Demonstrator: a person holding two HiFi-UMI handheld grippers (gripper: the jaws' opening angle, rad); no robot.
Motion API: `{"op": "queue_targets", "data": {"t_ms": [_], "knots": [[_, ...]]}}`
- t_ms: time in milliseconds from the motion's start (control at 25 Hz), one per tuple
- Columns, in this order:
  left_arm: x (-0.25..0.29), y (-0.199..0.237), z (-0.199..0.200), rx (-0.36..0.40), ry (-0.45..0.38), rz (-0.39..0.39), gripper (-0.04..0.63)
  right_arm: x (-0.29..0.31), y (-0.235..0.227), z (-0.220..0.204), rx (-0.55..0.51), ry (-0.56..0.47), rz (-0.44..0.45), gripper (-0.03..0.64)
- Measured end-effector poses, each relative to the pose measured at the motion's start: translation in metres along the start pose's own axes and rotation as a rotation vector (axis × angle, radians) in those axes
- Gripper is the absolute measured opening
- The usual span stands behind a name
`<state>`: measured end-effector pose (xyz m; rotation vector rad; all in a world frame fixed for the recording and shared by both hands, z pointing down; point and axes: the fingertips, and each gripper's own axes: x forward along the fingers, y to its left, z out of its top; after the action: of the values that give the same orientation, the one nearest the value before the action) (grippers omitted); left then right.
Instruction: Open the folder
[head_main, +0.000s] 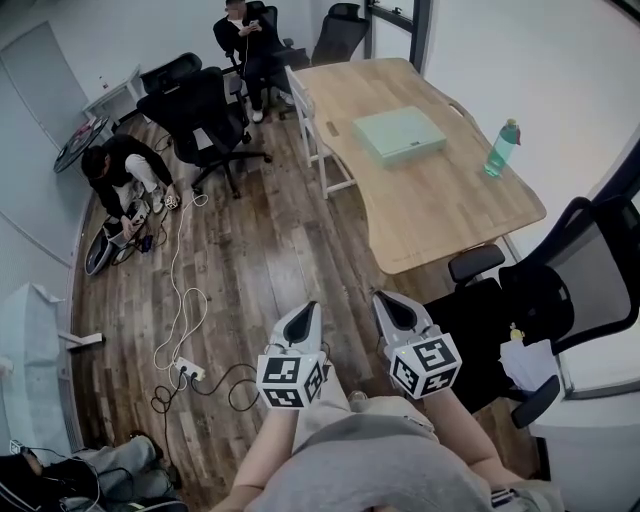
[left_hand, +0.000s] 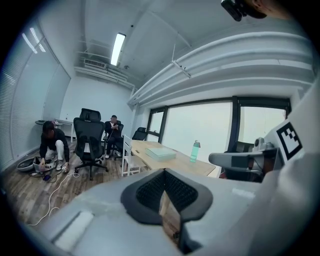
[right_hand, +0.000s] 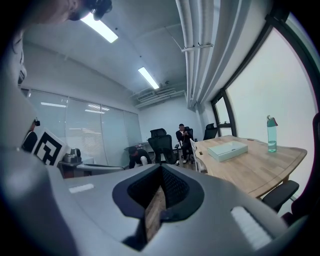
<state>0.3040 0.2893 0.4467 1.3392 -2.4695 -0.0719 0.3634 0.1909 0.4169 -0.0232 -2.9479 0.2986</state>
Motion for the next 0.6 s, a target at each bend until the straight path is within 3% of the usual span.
{"op": "queue_targets", "data": {"t_ms": [320,600], "knots": [[0.052,0.029,0.016,0.029,0.007,-0.038,0.002,0.045,-0.032,0.016,0.016,-0.044,-0.063,0.001],[0.114,0.076,0.043,0.047,0.014,-0.09,0.002,0.12,-0.049,0.039,-0.006,-0.057,-0.097,0.002]]}}
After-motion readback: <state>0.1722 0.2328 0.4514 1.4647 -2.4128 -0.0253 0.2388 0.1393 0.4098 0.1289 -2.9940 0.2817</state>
